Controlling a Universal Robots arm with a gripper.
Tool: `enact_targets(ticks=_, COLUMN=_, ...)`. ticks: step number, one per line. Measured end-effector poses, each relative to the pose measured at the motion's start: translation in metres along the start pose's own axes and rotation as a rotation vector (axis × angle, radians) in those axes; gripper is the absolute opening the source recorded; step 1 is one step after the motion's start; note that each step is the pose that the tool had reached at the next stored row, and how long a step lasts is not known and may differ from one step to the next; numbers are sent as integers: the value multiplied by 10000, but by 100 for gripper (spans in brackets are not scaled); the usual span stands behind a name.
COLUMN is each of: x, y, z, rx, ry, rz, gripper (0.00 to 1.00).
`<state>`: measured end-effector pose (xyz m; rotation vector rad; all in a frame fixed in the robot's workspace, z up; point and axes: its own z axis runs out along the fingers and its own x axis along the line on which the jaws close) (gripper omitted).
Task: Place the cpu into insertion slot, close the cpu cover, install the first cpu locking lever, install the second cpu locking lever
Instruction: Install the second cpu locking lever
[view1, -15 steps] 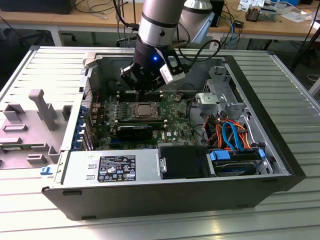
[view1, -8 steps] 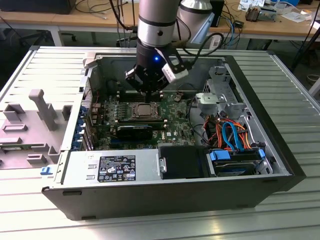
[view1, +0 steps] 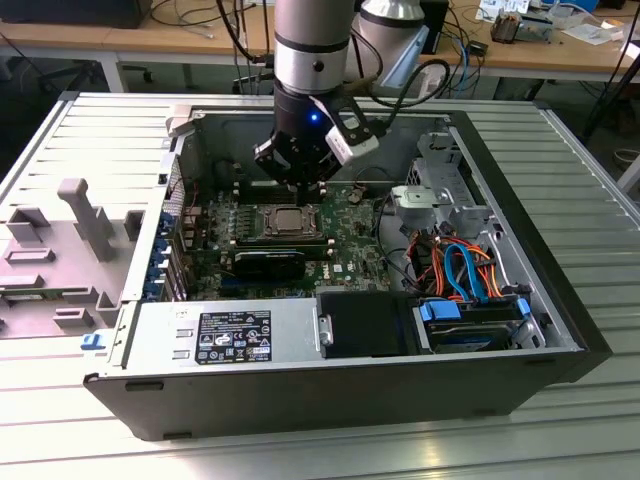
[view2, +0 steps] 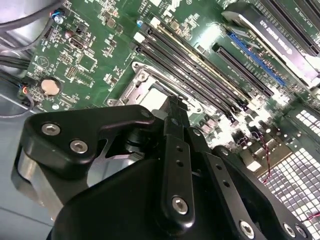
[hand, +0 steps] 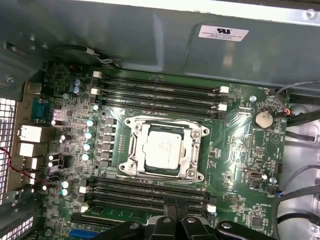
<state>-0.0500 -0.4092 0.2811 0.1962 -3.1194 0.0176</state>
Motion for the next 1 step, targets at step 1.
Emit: enact_targets(ticks=1, x=0, y=0, z=0, rx=0, ry=0, rz=0, gripper=11)
